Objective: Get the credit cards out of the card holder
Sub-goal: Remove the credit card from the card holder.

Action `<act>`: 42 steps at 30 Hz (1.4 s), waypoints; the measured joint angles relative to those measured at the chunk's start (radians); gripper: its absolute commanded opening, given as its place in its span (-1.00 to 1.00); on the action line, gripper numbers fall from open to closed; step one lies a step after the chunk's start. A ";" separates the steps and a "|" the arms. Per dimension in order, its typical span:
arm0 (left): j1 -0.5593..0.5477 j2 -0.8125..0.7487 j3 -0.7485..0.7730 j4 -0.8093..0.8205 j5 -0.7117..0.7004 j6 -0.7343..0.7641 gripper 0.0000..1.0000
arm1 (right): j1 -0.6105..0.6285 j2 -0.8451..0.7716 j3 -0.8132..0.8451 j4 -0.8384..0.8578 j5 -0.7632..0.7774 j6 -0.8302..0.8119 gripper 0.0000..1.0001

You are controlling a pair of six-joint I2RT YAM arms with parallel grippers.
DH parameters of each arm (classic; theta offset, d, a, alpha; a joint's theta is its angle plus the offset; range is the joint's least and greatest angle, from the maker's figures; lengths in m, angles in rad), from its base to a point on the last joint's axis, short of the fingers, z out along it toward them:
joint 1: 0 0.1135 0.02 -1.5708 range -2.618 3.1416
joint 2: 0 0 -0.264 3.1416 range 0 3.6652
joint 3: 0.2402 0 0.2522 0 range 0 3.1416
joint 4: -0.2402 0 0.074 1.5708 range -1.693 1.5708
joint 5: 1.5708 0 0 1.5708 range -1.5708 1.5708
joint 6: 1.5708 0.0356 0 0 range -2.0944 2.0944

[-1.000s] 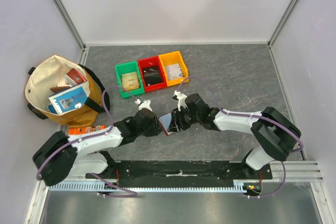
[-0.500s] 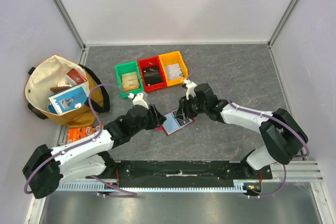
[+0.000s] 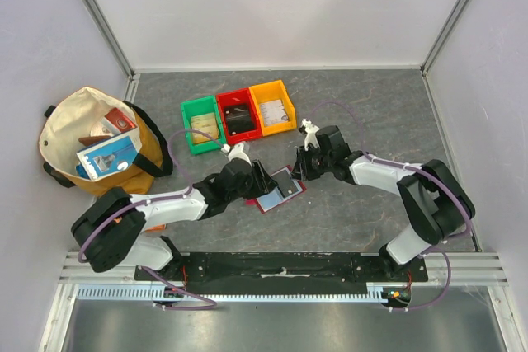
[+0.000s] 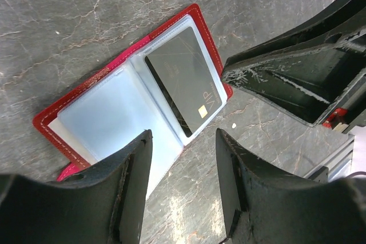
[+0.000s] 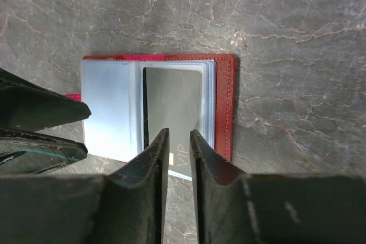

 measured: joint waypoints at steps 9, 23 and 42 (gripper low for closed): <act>0.006 0.102 -0.010 0.102 0.045 -0.051 0.03 | 0.000 0.044 -0.031 0.026 -0.013 0.009 -0.64; 0.008 0.186 -0.069 0.262 0.127 -0.137 -0.17 | -0.002 0.047 -0.123 0.174 -0.092 0.087 -0.67; 0.011 0.229 -0.103 0.345 0.174 -0.197 -0.87 | -0.002 0.047 -0.129 0.187 -0.090 0.101 -0.67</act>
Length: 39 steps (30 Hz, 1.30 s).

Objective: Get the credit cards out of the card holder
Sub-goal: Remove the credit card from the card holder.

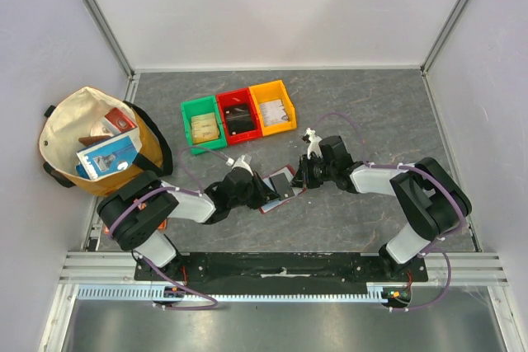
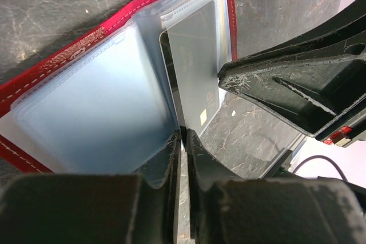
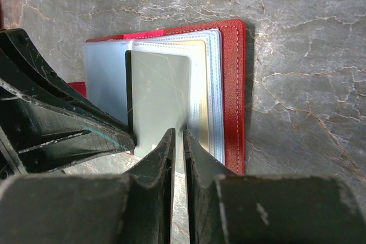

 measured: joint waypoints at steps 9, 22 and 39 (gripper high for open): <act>0.001 0.000 -0.036 0.058 0.000 -0.035 -0.96 | 0.000 0.000 0.000 -0.001 0.007 0.000 -0.68; 0.006 -0.056 -0.104 0.069 -0.001 -0.065 -0.93 | 0.006 0.000 0.006 -0.023 0.013 -0.006 -0.69; 0.015 -0.068 -0.110 0.045 0.000 -0.065 -0.90 | 0.006 -0.041 0.011 -0.045 -0.001 -0.019 -0.55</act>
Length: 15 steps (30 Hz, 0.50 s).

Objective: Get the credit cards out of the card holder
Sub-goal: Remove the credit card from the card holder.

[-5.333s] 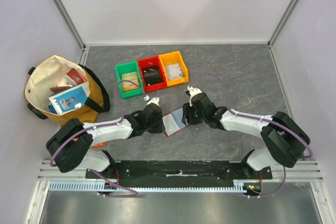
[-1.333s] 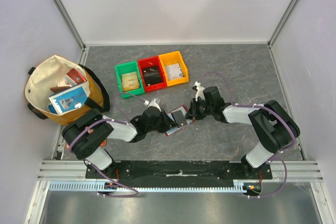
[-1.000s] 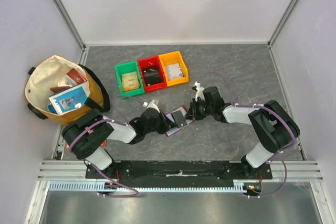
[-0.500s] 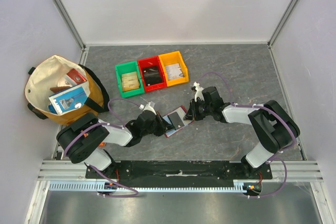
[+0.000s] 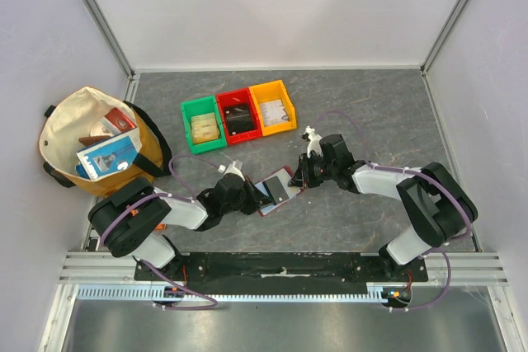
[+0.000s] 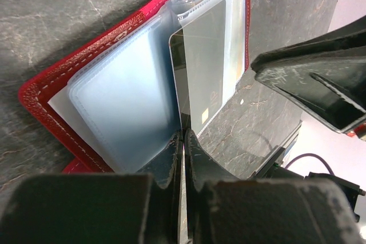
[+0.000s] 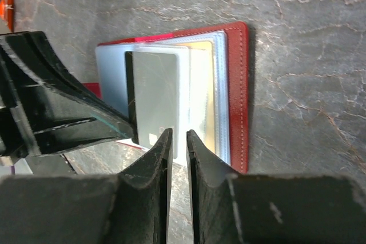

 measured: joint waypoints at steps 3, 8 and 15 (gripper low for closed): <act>0.000 0.000 0.000 0.000 0.000 0.000 -0.91 | 0.000 -0.019 0.000 0.010 -0.027 0.001 -0.55; 0.000 0.000 0.000 -0.001 0.000 0.000 -0.92 | 0.003 0.002 0.000 0.047 -0.091 0.012 -0.56; 0.000 -0.003 0.000 -0.005 0.000 0.000 -0.94 | 0.007 0.082 0.000 0.054 -0.117 0.026 -0.57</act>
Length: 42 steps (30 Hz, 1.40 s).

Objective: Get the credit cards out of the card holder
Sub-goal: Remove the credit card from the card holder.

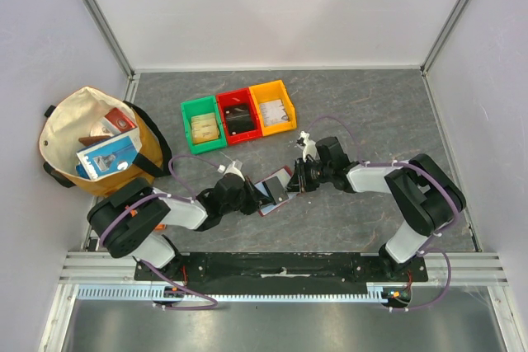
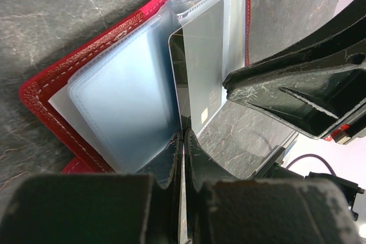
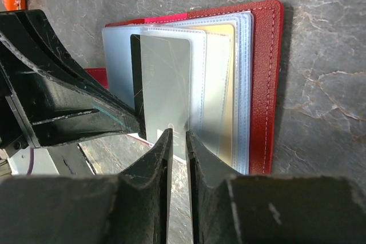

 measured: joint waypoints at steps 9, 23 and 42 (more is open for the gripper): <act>0.002 -0.043 -0.014 -0.028 -0.003 0.000 -0.93 | -0.007 0.002 0.011 -0.025 0.013 0.000 -0.58; 0.020 -0.029 -0.022 0.019 -0.003 -0.011 -0.31 | -0.007 0.002 0.013 -0.031 0.014 -0.008 -0.57; 0.033 -0.067 -0.071 0.045 -0.002 -0.028 -0.96 | -0.007 0.002 0.019 -0.045 0.019 -0.009 -0.58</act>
